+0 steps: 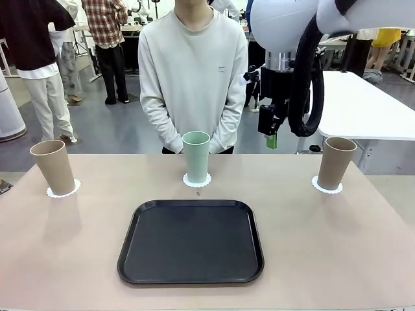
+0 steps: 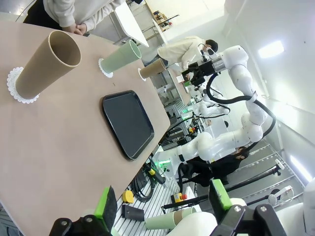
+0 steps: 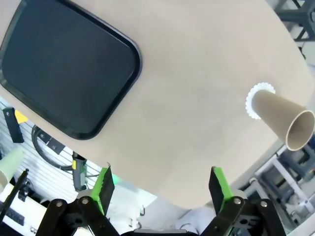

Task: Place coasters on the table and set cups on them.
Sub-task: Take one Reusable plastic cup from the Flat Tray and place it on a coaster set by the human.

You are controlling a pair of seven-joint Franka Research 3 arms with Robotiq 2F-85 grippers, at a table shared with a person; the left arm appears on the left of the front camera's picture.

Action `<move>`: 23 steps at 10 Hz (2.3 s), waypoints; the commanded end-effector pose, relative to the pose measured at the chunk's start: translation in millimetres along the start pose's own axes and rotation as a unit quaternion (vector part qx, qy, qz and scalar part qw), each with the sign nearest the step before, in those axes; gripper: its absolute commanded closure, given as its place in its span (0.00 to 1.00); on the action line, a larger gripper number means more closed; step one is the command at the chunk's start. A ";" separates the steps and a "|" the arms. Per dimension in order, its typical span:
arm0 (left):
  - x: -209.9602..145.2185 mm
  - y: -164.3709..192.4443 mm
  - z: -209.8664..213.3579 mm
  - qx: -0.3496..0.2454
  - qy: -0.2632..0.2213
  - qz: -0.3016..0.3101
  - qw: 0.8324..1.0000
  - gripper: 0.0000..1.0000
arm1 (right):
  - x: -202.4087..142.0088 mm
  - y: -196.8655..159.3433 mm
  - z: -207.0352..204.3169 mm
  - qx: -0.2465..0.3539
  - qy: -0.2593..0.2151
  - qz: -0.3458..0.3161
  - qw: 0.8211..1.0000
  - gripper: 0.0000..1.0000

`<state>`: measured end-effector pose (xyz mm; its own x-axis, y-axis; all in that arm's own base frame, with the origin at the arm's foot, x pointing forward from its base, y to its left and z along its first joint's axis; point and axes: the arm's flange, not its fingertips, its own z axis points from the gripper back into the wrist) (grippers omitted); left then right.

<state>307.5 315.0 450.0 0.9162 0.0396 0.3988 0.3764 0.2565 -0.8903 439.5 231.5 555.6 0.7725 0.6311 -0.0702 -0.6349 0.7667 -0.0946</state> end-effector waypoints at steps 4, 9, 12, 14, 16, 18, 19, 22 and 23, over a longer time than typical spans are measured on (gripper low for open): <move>-0.7 -2.7 0.8 -0.004 -0.002 -0.002 1.000 0.00 | -8.8 7.3 8.9 -0.011 -0.007 0.006 1.000 0.00; -0.7 -2.7 0.8 -0.004 -0.002 -0.002 1.000 0.00 | -8.8 7.3 8.9 -0.011 -0.007 0.006 1.000 0.00; -0.7 -2.7 0.8 -0.004 -0.002 -0.002 1.000 0.00 | -90.2 -92.4 -26.0 0.296 -0.169 -0.043 0.939 0.00; -0.7 -2.7 0.8 -0.004 -0.002 -0.002 1.000 0.00 | -120.5 -168.0 -72.1 0.496 -0.230 -0.057 0.835 0.00; -0.7 -2.7 0.8 -0.004 -0.002 -0.002 1.000 0.00 | -151.0 -213.1 -131.0 0.609 -0.261 -0.063 0.746 0.00; -0.7 -2.7 0.8 -0.004 -0.002 -0.002 1.000 0.00 | -181.5 -228.2 -179.5 0.690 -0.308 -0.108 0.646 0.00; -0.7 -2.7 0.8 -0.004 -0.002 -0.002 1.000 0.00 | -199.7 -222.7 -193.9 0.706 -0.309 -0.151 0.619 0.00; -0.7 -2.7 0.8 -0.004 -0.002 -0.002 1.000 0.00 | -252.5 -199.3 -204.2 0.699 -0.290 -0.261 0.599 0.00; -0.7 -2.7 0.8 -0.004 -0.002 -0.002 1.000 0.00 | -266.2 -190.9 -201.4 0.690 -0.286 -0.279 0.604 0.00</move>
<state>307.3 315.4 449.7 0.9164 0.0406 0.3982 0.3756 0.2563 -0.8906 372.8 -120.5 371.6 0.9985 -0.0524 0.0173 -0.0192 -0.0351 0.9992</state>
